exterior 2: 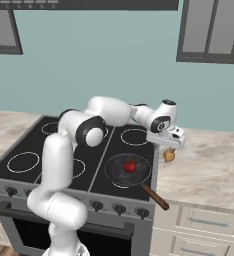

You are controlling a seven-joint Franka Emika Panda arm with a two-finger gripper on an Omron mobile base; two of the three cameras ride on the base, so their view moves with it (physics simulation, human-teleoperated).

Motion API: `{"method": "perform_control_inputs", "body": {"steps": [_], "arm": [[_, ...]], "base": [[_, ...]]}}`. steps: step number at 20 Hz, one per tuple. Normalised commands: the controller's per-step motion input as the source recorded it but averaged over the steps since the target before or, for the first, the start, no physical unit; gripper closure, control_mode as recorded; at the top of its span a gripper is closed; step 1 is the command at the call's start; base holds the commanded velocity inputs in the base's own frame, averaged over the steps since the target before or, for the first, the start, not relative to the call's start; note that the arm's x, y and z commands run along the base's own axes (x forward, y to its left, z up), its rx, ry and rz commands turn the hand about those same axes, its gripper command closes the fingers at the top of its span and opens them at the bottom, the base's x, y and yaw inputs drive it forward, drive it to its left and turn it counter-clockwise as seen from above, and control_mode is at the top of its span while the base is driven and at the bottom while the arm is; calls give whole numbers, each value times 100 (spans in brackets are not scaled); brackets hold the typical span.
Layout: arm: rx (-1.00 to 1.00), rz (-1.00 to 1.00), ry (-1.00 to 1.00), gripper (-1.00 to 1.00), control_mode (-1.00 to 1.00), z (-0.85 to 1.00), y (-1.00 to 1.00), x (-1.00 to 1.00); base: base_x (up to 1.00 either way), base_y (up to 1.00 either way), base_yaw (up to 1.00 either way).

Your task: Place the pan on the front right burner on the stove. Then place the tomato and the onion in the pan and turn on the front right burner.

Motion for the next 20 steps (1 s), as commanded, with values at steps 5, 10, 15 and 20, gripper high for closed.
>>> {"method": "perform_control_inputs", "body": {"steps": [5, 10, 15, 20], "arm": [[0, 0, 0, -100, -100, -16, -16, 17], [0, 0, 0, -100, -100, -17, -14, 12], [0, 0, 0, -100, -100, -17, -10, 6], [0, 0, 1, -100, -100, -21, 0, 0]], "base": [[0, 0, 0], [0, 0, 0], [0, 0, 0], [0, 0, 0]]}}
